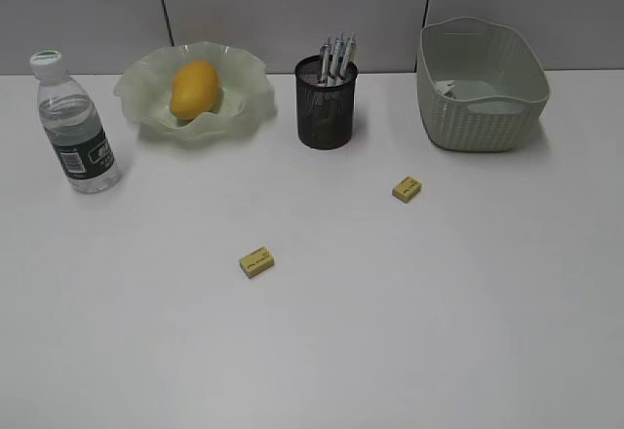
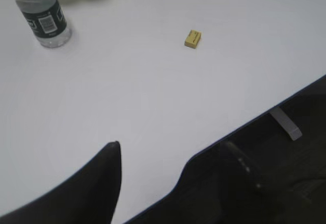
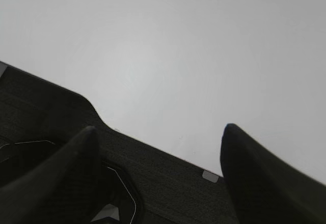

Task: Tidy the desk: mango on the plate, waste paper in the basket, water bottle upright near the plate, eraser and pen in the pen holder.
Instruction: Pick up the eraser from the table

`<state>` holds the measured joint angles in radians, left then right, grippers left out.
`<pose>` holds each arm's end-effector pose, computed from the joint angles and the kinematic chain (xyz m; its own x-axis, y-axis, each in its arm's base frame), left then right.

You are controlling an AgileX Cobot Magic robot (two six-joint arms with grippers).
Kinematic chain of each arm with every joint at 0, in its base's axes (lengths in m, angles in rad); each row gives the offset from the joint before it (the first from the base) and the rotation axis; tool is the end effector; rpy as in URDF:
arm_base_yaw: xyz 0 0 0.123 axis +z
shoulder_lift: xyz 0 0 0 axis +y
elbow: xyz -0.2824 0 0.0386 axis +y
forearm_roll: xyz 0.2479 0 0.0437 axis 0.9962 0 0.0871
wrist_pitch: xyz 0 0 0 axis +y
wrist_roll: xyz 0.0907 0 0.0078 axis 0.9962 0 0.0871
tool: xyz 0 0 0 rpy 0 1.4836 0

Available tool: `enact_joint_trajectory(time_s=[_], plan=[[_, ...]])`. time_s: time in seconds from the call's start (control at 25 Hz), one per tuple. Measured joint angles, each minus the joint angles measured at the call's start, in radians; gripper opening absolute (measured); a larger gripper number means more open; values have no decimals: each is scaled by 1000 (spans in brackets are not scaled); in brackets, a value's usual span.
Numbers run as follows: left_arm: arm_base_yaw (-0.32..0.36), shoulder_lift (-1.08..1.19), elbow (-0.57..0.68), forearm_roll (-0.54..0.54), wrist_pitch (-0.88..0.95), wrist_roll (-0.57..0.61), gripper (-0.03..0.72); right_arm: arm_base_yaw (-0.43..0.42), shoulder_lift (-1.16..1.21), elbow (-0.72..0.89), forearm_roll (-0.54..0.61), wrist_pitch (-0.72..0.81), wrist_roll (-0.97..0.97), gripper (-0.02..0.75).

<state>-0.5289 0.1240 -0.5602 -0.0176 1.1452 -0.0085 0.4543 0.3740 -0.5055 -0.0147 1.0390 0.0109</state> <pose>0.0033 -0.0036 0.2875 -0.5109 0.2804 -0.8126 0.5078 0.8612 -0.0222 0.0483 0.0223 0.2713 -0.6586 -0.3178 -0.6821 -0.4288 0.9034 -0.0069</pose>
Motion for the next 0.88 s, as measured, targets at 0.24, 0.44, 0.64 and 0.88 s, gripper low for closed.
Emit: enact_joint_trajectory(time_s=[0.24, 0.44, 0.64, 0.88], plan=[[0, 0, 33, -4, -71, 0, 452, 0, 0, 0, 0, 0, 0, 582], [0, 0, 33, -4, -74, 0, 449, 0, 1, 0, 0, 0, 0, 582], [0, 0, 33, -1, -76, 0, 424, 0, 3, -9, 0, -12, 0, 582], [6, -47, 36, 18, -78, 0, 399, 0, 99, -44, -1, -102, 14, 582]])
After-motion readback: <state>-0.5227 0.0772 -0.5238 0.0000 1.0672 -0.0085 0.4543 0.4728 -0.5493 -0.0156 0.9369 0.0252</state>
